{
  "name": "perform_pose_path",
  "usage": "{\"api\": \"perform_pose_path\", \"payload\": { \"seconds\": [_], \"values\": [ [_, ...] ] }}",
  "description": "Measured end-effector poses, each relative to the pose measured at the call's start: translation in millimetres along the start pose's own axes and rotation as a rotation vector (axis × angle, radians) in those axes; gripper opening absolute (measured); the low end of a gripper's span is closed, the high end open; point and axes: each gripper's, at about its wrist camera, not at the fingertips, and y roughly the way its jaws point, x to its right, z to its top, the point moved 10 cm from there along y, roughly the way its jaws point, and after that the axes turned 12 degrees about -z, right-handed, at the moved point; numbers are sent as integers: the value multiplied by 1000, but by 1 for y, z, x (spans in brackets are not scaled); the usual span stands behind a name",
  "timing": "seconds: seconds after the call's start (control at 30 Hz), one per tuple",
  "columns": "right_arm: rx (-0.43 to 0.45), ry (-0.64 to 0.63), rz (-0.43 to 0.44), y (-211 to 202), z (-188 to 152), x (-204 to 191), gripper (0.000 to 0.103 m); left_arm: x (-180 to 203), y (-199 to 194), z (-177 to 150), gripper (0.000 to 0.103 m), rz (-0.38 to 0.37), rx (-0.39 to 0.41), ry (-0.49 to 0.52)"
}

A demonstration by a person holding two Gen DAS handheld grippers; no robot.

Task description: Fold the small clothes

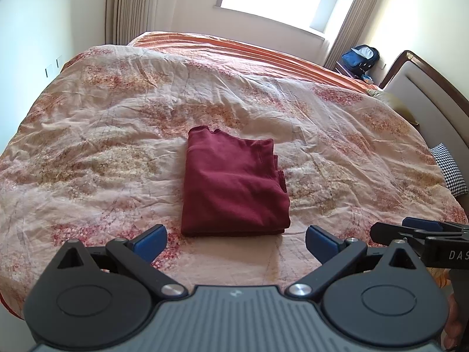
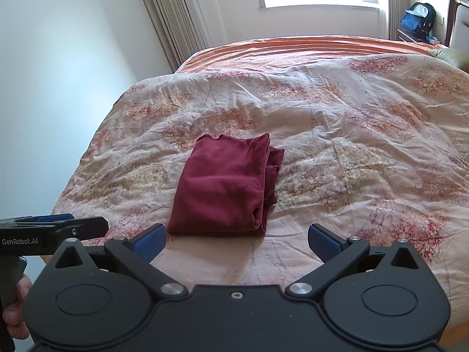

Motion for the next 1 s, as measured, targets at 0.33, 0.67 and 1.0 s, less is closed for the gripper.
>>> {"api": "perform_pose_path", "payload": {
  "seconds": [0.33, 0.67, 1.0],
  "values": [
    [-1, -1, -1, 2, 3, 0, 102, 0, 1, 0, 103, -2, 1, -1],
    [-1, -2, 1, 3, 4, 0, 103, -1, 2, 4, 103, -4, 0, -3],
    [-1, -4, 1, 5, 9, 2, 102, -3, 4, 6, 103, -10, -3, -5]
  ]
}}
